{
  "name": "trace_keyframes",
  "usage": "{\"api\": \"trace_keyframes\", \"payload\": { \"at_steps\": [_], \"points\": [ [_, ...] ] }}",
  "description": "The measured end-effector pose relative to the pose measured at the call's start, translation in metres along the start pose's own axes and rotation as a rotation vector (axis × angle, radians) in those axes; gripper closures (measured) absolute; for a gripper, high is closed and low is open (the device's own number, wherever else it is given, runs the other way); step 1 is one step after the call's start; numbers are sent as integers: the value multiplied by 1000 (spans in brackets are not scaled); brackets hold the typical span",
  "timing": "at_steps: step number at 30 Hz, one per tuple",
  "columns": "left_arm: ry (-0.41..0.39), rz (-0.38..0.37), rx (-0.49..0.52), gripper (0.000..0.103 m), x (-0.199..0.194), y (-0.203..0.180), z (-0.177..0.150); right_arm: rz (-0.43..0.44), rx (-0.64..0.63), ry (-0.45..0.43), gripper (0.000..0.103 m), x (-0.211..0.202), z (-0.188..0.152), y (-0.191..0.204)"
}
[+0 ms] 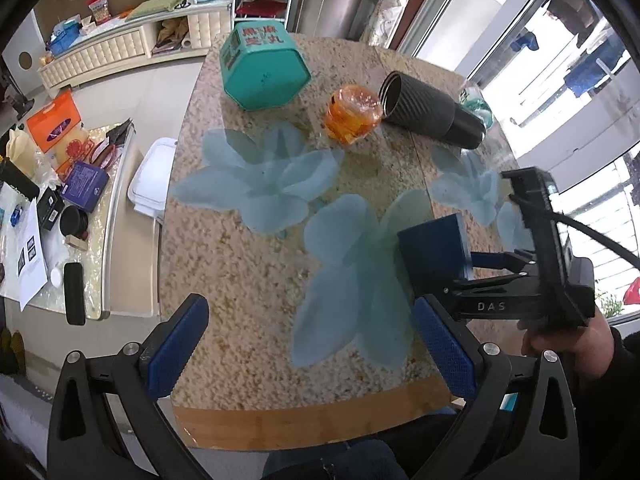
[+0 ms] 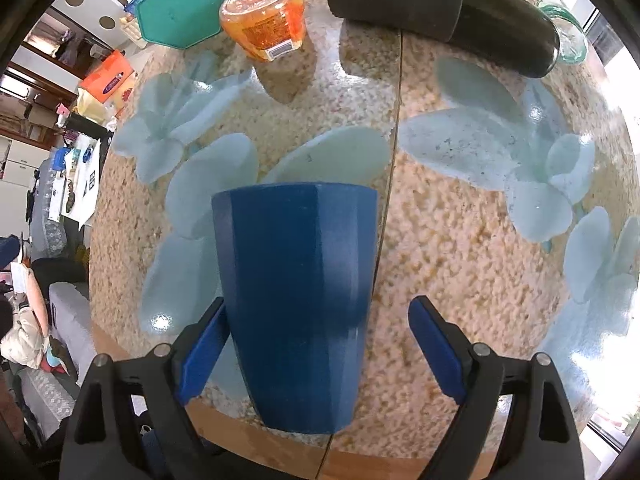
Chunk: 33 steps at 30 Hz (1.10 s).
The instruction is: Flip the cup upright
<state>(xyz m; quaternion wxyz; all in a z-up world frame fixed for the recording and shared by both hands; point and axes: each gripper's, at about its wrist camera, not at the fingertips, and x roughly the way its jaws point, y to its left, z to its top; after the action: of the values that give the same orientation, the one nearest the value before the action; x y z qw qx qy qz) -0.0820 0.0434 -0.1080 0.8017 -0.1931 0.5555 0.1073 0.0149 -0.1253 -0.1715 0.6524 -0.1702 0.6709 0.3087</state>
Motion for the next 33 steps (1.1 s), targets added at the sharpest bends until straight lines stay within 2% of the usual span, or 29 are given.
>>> {"api": "trace_keyframes", "payload": {
  "at_steps": [8,18,26,33],
  "points": [
    [33,37,-25,0,9,-24,1,92,-10,-34,14,-47,-12,-40],
    [94,21,-37,0,31,-89,13,201,52,-139,14,-92,-26,-108],
    [163,20,-75,0,69,-127,27,251,171,-128,14,-81,-50,-189],
    [250,17,-172,0,110,-127,35,268,220,-126,14,-81,-59,-231]
  ]
}}
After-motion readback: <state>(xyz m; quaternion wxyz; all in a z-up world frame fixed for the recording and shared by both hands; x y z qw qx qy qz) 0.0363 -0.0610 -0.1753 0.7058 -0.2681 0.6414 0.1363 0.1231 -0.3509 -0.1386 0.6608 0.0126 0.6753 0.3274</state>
